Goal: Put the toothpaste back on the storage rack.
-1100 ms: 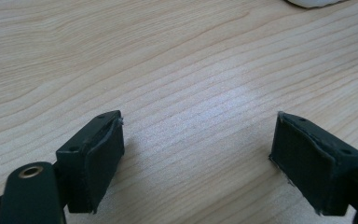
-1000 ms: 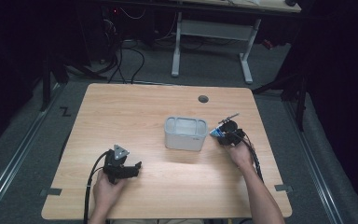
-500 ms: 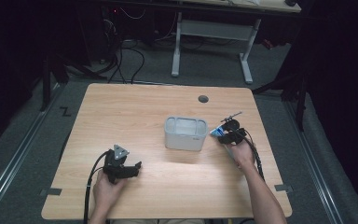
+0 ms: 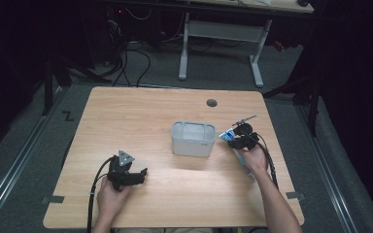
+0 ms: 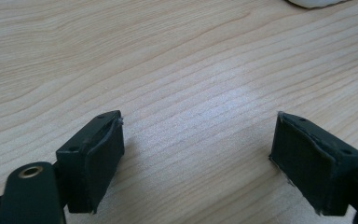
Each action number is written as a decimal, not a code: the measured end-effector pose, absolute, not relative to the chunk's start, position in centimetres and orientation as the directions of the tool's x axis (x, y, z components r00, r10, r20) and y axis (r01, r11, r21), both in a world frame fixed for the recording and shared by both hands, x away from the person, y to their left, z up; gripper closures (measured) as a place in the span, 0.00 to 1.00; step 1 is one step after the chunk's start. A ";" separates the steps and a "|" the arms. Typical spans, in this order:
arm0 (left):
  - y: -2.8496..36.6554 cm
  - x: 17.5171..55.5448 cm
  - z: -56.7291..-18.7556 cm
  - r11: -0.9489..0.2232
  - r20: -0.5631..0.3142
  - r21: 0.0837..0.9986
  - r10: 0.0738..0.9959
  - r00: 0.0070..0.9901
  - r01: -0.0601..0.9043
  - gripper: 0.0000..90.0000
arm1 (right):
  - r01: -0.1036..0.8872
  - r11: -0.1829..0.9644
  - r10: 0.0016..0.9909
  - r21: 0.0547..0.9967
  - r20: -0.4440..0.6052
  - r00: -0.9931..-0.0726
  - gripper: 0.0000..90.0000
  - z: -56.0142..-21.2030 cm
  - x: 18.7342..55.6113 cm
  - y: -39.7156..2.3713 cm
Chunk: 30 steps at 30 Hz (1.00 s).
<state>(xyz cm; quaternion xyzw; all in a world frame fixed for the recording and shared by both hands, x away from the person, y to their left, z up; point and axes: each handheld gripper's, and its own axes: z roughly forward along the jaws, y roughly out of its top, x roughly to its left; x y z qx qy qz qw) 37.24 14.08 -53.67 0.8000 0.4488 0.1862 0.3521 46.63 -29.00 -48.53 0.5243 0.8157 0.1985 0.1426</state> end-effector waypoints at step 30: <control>14.1 37.3 -53.7 -0.343 -0.018 0.732 0.854 0.520 0.589 0.19 | 0.716 0.210 0.900 0.666 0.155 -0.408 0.77 -44.9 44.0 -32.0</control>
